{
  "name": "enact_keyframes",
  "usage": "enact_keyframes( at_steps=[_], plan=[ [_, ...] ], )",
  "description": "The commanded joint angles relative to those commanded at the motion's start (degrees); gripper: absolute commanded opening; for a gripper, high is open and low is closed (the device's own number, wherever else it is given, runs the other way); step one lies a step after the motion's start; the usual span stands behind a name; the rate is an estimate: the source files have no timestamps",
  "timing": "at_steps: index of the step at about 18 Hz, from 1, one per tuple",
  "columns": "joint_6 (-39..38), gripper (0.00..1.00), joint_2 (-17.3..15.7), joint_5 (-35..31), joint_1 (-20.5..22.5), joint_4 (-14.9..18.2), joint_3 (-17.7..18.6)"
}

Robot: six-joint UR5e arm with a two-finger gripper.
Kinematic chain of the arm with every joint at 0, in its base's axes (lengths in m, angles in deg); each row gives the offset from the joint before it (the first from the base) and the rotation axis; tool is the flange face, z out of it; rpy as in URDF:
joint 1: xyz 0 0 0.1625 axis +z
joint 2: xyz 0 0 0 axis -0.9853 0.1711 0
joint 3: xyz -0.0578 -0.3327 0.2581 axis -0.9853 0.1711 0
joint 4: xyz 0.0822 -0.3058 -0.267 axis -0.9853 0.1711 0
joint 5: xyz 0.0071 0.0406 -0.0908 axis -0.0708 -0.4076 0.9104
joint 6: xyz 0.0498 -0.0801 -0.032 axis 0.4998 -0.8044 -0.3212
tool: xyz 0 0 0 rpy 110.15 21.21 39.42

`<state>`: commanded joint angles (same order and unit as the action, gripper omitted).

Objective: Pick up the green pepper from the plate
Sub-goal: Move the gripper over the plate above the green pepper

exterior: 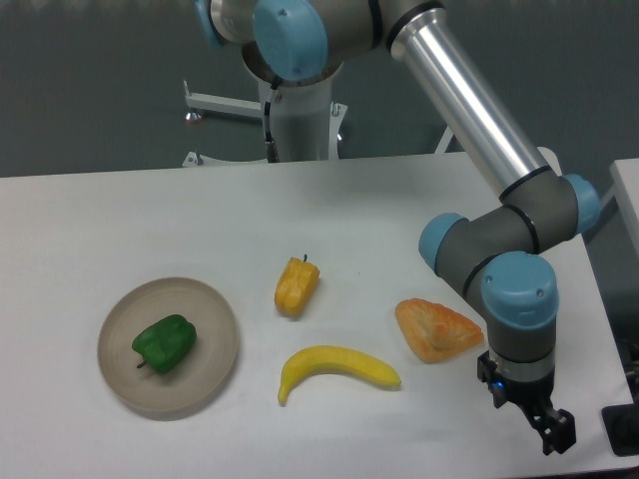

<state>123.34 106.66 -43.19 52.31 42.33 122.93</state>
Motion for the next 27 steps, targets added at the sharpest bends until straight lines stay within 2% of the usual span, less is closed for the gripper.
enact_keyframes(
  at_steps=[3,5,7,8,11,13,15,16,23,27],
  plan=[
    [-2.7,1.0,-1.7,1.1,-0.2,5.4,0.0],
    [-7.2,1.0,-3.0,4.8,-0.3,9.1,0.3],
    [-13.9,1.0,-4.8,9.4,-0.5,11.5,1.4],
    [-18.0,1.0,-6.0,11.1,-1.3,11.7,2.7],
    [-29.4,1.0,-10.9,15.5,-2.4,11.7,9.1],
    [-33.1,1.0,-14.6,20.6,-2.5,11.5,14.0],
    [-36.4,1.0,-17.9,21.9,-3.2,11.1,19.0],
    [-38.5,1.0,-19.1,21.9,-4.5,10.7,20.4],
    [-48.9,1.0,-20.0,21.4,-13.5,8.9,24.1],
    [-50.7,1.0,-22.1,21.4,-16.8,4.9,30.2]
  ],
)
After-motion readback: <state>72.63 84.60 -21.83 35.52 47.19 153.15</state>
